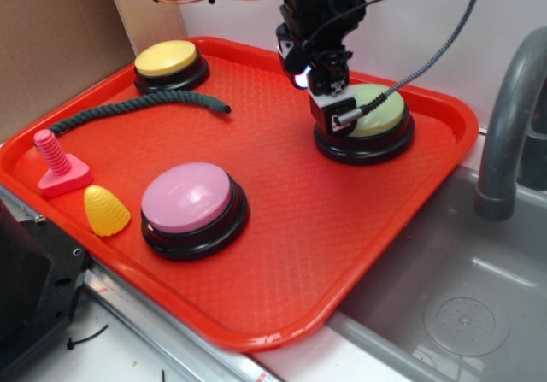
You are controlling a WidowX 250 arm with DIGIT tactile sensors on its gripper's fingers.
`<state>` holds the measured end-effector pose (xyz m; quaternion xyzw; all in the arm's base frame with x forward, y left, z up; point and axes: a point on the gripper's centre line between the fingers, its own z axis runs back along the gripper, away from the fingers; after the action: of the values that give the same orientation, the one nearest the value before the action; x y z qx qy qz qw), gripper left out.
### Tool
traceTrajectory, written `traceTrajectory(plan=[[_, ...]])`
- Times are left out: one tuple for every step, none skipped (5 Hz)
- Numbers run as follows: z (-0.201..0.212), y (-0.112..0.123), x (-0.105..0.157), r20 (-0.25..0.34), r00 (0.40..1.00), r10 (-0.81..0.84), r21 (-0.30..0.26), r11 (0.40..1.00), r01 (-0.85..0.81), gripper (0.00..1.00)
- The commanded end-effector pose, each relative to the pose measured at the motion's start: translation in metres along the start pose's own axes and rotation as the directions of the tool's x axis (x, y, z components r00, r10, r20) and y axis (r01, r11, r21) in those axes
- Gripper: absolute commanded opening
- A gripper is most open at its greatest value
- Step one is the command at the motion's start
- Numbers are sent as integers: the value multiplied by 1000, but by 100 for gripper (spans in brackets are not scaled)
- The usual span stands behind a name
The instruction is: Push the green button.
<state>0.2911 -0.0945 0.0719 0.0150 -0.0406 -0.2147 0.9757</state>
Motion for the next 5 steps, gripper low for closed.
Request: traceTrajectory(plan=[[41,0,6,70,998,-7,35,999,5,100],[54,4,1,68,998,19,19,1000,-20,100],[63,6,-2,76,996,35,20,999,-36,100],[70,7,-4,87,995,51,20,998,-53,100],[78,6,-3,92,994,62,27,998,-65,100]])
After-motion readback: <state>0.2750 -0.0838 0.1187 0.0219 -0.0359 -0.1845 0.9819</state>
